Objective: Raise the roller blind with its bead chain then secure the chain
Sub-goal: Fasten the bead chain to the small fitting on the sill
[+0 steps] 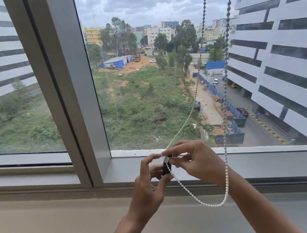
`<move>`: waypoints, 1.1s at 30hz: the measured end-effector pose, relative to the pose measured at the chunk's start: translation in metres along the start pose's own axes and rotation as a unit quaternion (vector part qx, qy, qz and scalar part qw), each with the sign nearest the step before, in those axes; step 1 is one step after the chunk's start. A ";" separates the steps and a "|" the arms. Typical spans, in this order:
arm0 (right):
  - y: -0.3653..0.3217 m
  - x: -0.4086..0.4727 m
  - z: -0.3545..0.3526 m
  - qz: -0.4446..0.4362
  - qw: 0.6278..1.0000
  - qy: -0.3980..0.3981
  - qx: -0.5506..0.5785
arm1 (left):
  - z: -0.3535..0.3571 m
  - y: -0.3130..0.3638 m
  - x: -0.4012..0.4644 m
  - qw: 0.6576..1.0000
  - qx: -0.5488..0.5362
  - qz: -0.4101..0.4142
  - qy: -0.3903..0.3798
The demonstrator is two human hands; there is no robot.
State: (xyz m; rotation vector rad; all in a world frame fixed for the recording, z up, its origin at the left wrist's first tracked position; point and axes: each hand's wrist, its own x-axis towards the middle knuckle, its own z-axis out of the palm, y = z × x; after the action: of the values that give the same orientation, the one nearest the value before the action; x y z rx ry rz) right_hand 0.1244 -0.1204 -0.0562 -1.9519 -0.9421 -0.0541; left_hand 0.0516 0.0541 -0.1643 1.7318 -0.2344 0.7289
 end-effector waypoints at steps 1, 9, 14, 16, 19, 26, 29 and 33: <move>-0.002 -0.001 -0.001 -0.005 1.000 -0.006 -0.012 | 0.000 0.001 -0.001 1.000 -0.002 0.001 -0.001; -0.020 -0.006 -0.013 -0.038 0.996 -0.035 -0.078 | 0.004 0.015 -0.008 1.000 -0.009 -0.016 -0.010; -0.030 -0.008 -0.018 -0.081 0.988 -0.054 -0.119 | 0.005 0.018 -0.013 1.000 -0.007 -0.012 -0.018; -0.033 -0.009 -0.020 -0.093 0.985 -0.064 -0.134 | 0.006 0.020 -0.014 1.000 -0.010 -0.010 -0.022; -0.036 -0.009 -0.024 -0.106 0.981 -0.078 -0.139 | 0.008 0.020 -0.014 0.999 -0.017 -0.009 -0.028; -0.038 -0.008 -0.029 -0.119 0.978 -0.108 -0.136 | 0.011 0.020 -0.017 0.999 -0.019 0.004 -0.032; -0.037 -0.009 -0.029 -0.130 0.975 -0.109 -0.142 | 0.012 0.020 -0.018 0.999 -0.015 0.000 -0.033; -0.034 -0.011 -0.031 -0.145 0.973 -0.109 -0.146 | 0.012 0.019 -0.019 0.999 0.002 0.000 -0.038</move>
State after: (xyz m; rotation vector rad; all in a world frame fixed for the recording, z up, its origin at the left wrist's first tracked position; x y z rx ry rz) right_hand 0.1053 -0.1410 -0.0183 -2.1004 -1.4273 -0.1562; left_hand 0.0308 0.0327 -0.1614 1.7646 -0.2849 0.6649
